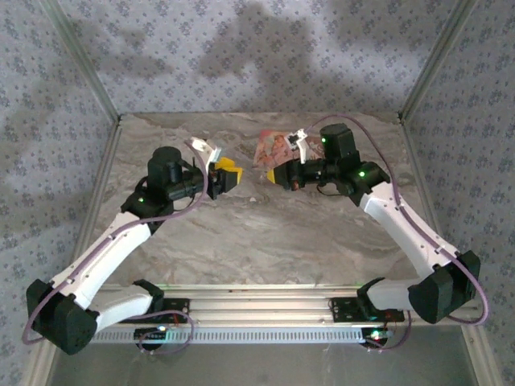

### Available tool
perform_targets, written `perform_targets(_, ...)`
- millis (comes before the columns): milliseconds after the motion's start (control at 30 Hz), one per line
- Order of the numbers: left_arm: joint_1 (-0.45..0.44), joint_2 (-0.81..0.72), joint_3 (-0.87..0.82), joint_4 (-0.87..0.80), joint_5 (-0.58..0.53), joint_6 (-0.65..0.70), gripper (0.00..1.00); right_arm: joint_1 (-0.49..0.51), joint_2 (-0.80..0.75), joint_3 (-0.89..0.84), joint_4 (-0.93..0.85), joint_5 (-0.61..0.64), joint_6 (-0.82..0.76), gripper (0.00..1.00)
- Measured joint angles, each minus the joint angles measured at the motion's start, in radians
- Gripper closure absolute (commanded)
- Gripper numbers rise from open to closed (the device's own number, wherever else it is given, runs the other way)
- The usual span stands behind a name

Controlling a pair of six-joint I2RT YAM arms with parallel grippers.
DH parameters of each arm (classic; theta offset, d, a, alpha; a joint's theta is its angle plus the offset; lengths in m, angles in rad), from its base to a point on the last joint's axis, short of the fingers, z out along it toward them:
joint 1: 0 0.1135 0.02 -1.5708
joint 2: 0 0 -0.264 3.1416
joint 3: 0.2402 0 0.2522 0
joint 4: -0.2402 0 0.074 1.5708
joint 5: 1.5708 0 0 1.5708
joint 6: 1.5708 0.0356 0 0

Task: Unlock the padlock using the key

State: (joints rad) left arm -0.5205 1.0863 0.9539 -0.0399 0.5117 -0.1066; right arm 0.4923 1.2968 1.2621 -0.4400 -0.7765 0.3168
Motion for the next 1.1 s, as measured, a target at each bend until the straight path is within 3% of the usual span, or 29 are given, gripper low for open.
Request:
perform_targets(133,-0.006,0.0,0.0,-0.003,0.092,0.045,0.46,0.0,0.003,0.042,-0.064,-0.045,-0.064,1.0)
perform_targets(433,-0.016,0.119,0.133,-0.1,0.324,0.046,0.46,0.024,0.017,0.093,-0.238,-0.051,-0.235,1.0)
perform_targets(800,-0.036,0.177,0.158,-0.165,0.441,0.019,0.46,0.037,0.033,0.093,-0.272,-0.07,-0.296,1.0)
perform_targets(1100,-0.045,0.221,0.167,-0.225,0.461,0.027,0.7,0.039,0.033,0.093,-0.271,-0.077,-0.303,1.0)
